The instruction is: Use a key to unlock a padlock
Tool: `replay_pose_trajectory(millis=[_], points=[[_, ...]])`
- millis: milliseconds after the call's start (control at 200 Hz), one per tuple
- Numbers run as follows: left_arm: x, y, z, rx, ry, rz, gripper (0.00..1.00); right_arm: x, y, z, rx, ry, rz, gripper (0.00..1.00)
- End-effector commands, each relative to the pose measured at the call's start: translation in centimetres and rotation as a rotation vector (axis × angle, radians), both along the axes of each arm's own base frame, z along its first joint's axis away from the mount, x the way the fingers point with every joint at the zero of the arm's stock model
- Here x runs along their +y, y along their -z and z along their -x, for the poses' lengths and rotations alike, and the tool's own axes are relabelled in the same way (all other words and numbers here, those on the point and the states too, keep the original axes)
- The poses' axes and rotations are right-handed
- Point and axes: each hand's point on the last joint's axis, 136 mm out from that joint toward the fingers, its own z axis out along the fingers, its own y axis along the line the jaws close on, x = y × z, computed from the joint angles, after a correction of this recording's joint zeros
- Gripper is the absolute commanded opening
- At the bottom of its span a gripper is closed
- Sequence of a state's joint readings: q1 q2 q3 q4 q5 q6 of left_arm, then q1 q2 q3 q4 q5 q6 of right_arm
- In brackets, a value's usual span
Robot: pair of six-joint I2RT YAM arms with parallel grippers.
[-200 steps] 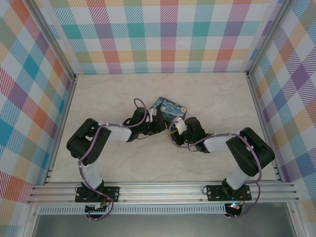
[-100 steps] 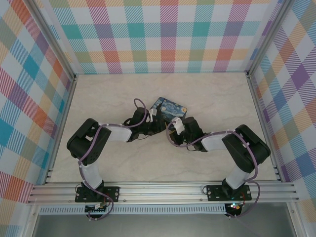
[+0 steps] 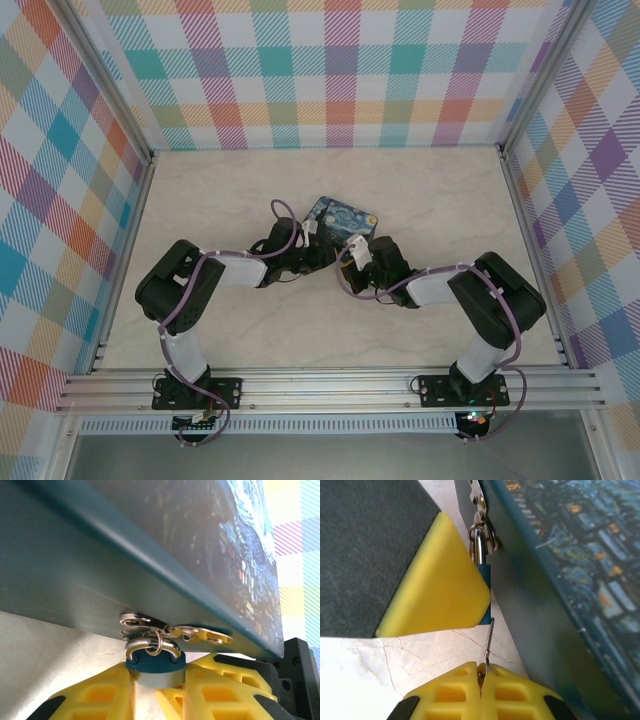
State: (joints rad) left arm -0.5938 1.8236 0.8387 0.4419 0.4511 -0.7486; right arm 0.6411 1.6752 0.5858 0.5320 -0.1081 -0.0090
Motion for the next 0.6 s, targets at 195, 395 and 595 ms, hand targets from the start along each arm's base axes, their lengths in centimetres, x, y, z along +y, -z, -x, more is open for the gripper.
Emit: replay_pose_trajectory(millis=[195,395,595], points=[[-0.88,-2.16,0.07,-0.045,0.012,0.046,0.25,1.17,-0.89,-0.85,-0.043,-0.025,-0.026,0.0],[-0.9,-2.2,0.16,-0.042,0.012,0.046,0.25,1.58,-0.71,-0.61,-0.032,-0.051,-0.034,0.0],[-0.76,-1.99,0.16,-0.041,0.007,0.038,0.25,1.26,-1.01,-0.6,-0.052,-0.041,-0.038,0.0]])
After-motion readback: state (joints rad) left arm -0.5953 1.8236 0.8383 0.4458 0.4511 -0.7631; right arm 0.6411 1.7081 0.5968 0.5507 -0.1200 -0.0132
